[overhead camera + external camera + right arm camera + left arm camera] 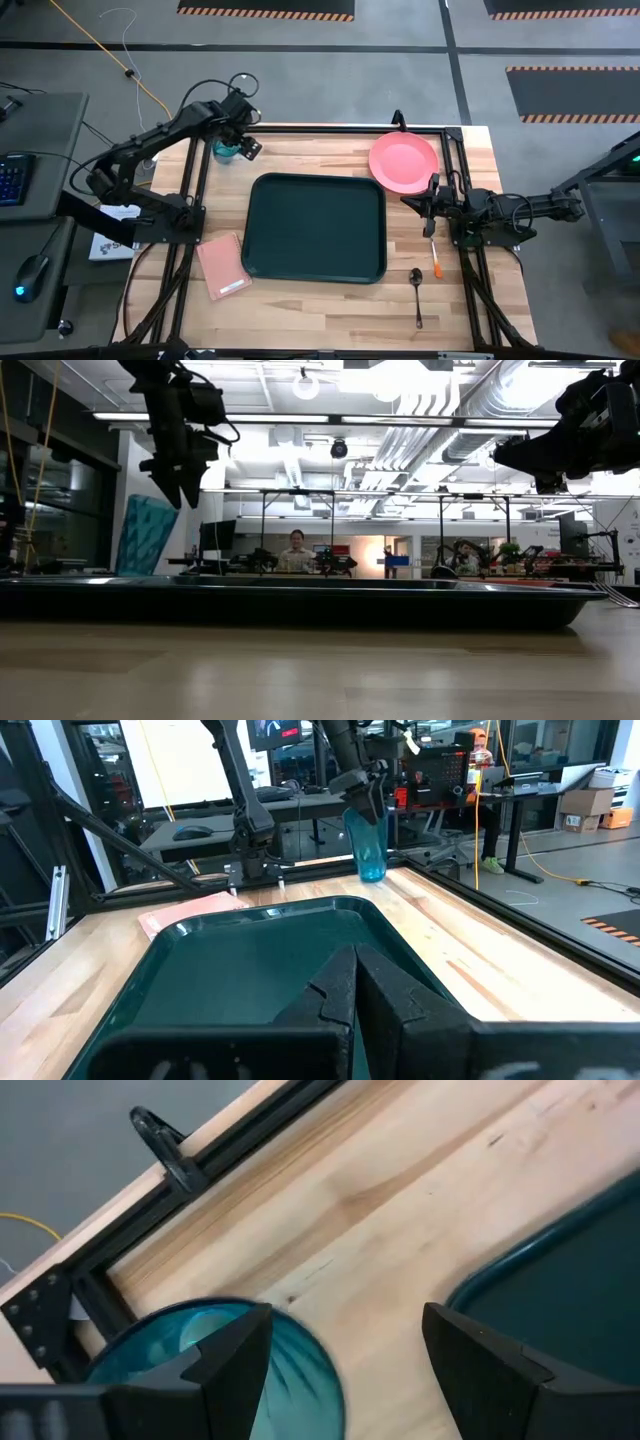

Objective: Pick and place plate/cup/fork/spoon on tray
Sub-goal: Put the blue cup on the black tray

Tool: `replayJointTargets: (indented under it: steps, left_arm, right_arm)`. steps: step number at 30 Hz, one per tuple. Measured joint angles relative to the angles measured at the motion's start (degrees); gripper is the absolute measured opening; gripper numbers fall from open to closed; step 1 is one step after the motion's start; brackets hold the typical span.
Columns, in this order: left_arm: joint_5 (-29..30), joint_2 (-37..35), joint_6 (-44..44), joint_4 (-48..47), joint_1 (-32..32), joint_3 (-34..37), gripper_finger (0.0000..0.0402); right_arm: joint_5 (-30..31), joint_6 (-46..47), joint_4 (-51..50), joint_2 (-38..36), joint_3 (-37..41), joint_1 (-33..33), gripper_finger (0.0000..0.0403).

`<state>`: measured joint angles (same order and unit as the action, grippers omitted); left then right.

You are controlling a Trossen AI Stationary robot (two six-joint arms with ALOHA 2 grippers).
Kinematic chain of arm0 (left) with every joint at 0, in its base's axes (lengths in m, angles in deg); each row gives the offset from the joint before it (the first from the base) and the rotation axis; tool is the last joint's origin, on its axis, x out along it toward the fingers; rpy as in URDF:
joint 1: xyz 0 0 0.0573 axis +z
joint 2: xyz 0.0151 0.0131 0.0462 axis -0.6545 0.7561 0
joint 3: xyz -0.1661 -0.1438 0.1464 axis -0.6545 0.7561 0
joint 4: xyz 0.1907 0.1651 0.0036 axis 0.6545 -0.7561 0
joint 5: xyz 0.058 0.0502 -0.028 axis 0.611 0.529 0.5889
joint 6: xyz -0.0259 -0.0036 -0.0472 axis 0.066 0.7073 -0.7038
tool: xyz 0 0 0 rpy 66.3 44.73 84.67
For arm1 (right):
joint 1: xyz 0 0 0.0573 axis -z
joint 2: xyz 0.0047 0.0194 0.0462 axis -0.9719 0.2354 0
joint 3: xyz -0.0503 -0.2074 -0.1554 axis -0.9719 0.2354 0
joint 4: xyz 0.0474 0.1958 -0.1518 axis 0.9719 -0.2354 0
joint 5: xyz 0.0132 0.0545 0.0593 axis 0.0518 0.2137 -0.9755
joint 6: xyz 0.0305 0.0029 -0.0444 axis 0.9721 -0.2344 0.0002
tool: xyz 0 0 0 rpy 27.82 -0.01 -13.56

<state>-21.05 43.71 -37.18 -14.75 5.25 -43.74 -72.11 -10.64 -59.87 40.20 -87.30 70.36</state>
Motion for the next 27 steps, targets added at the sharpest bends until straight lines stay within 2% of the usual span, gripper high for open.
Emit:
replayJointTargets:
  steps: [27]
  left_arm:
    - [8.2,-0.6,0.6,-3.8,0.0,0.0,0.0250]
  right_arm:
    - [0.0,0.0,0.0,0.0,0.0,0.0,0.0000]
